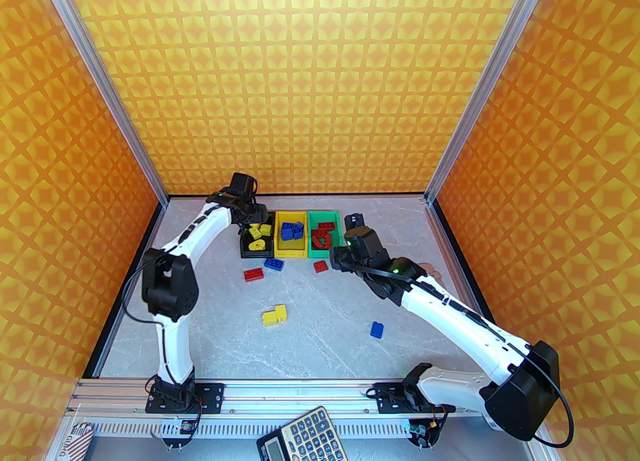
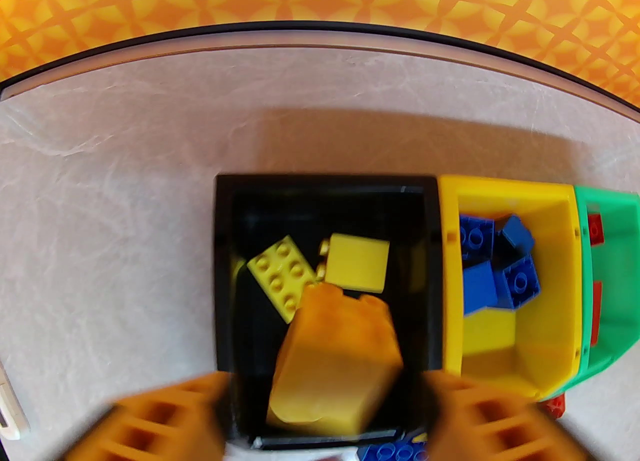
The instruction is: Sort the legos into containers by color
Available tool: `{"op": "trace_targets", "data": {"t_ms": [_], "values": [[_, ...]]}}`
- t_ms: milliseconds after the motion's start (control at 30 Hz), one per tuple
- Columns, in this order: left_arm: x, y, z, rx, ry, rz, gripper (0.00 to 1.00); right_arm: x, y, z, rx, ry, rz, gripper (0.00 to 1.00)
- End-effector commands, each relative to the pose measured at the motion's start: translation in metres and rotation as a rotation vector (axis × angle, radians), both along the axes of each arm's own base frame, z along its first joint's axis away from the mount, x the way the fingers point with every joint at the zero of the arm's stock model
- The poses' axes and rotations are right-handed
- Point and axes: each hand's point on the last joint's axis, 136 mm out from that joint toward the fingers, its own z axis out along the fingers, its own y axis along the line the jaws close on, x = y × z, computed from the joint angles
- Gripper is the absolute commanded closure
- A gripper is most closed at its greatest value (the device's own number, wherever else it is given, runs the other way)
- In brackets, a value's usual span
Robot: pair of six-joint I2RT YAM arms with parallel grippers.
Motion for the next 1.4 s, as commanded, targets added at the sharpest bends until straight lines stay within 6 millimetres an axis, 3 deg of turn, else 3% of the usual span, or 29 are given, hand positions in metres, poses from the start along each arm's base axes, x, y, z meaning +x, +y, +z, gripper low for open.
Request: {"op": "trace_targets", "data": {"t_ms": [0,200,333,533,800,900,1067,1367], "values": [[-0.005,-0.001,0.006,-0.015,0.025,-0.024,0.26,-0.004,-0.008,-0.002,-0.019,0.003,-0.020,0.28],[-0.024,0.000,0.019,-0.038,0.008,-0.016,0.25,-0.002,-0.008,-0.004,-0.022,0.009,-0.020,0.28],[-0.045,-0.001,0.026,-0.051,-0.005,-0.021,0.24,-0.007,-0.012,-0.018,-0.045,0.051,-0.035,0.28],[-0.081,-0.002,0.032,-0.097,-0.032,-0.009,0.23,-0.033,-0.030,-0.061,-0.066,0.178,-0.094,0.28],[-0.121,0.000,0.034,-0.223,-0.075,0.025,0.20,-0.091,-0.070,-0.136,-0.096,0.379,-0.254,0.27],[-0.127,0.001,0.034,-0.227,-0.078,0.013,0.19,-0.112,-0.083,-0.157,-0.087,0.436,-0.317,0.27],[-0.129,0.002,0.035,-0.219,-0.078,0.003,0.19,-0.137,-0.097,-0.174,-0.048,0.473,-0.397,0.25],[-0.123,-0.001,0.028,-0.213,-0.063,0.000,0.19,-0.144,-0.082,-0.189,0.057,0.507,-0.361,0.30]]}}
